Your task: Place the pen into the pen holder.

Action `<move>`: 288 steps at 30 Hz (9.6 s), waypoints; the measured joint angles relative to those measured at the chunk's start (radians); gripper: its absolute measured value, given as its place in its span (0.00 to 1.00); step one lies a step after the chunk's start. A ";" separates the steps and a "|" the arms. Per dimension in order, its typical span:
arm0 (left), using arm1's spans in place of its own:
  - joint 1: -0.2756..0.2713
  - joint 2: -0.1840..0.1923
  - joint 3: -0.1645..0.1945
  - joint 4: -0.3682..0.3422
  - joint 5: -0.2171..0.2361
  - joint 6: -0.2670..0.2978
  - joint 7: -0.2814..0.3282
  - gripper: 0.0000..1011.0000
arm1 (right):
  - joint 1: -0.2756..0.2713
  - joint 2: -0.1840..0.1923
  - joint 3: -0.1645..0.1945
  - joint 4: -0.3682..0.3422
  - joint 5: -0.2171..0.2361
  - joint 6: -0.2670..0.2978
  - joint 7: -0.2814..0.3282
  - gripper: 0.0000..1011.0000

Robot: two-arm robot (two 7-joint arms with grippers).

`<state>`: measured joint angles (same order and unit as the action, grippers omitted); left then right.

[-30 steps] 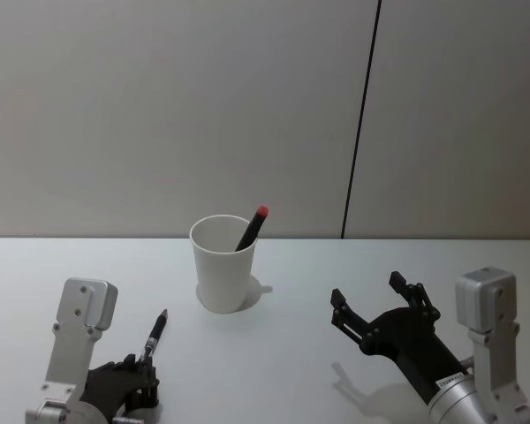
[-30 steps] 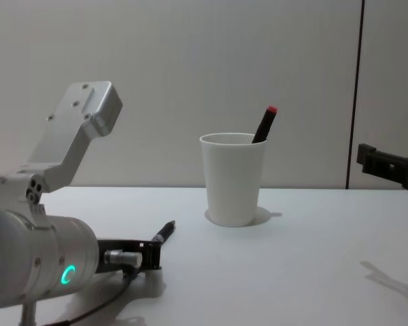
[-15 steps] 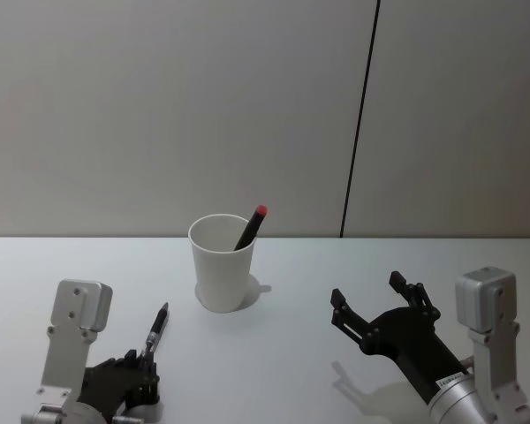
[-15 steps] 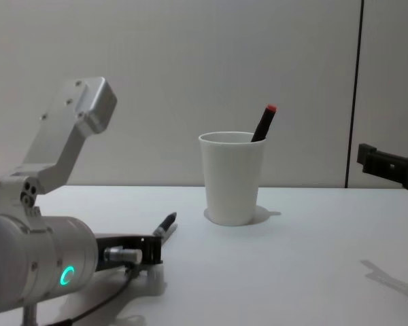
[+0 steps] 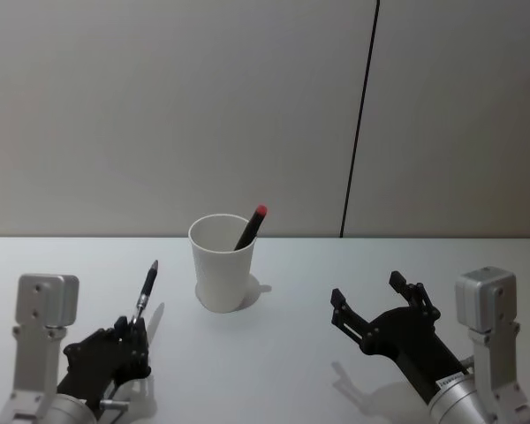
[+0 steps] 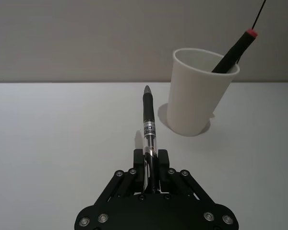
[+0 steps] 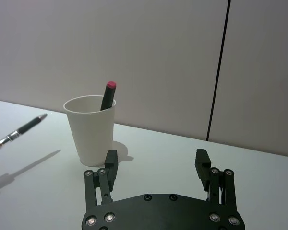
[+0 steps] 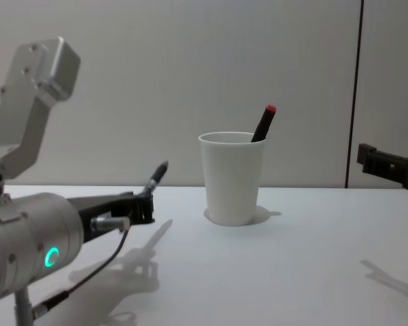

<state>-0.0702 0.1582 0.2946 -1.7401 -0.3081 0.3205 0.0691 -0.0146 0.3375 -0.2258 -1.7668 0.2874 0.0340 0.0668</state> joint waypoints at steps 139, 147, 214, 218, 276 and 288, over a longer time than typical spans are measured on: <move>-0.329 0.037 0.239 0.378 -0.259 -0.406 -0.849 0.18 | -0.202 0.177 0.302 -0.130 0.817 0.336 0.539 0.99; -0.329 0.037 0.239 0.378 -0.259 -0.406 -0.849 0.18 | -0.183 0.137 0.316 -0.123 0.934 0.381 0.522 0.99; -0.329 0.037 0.239 0.378 -0.259 -0.406 -0.849 0.18 | 0.003 -0.002 0.137 -0.038 1.029 0.348 0.229 0.99; -0.329 0.037 0.239 0.377 -0.259 -0.406 -0.849 0.18 | 0.004 -0.003 0.132 -0.038 1.027 0.343 0.222 0.94; -0.329 0.037 0.239 0.378 -0.259 -0.406 -0.849 0.71 | 0.008 -0.004 0.124 -0.038 1.022 0.333 0.207 0.13; -0.329 0.037 0.239 0.378 -0.259 -0.406 -0.849 0.99 | 0.009 0.003 0.122 -0.038 1.016 0.327 0.208 0.13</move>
<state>-0.3993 0.1950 0.5339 -1.3626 -0.5673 -0.0856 -0.7803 -0.0058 0.3405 -0.1041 -1.8043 1.3039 0.3613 0.2751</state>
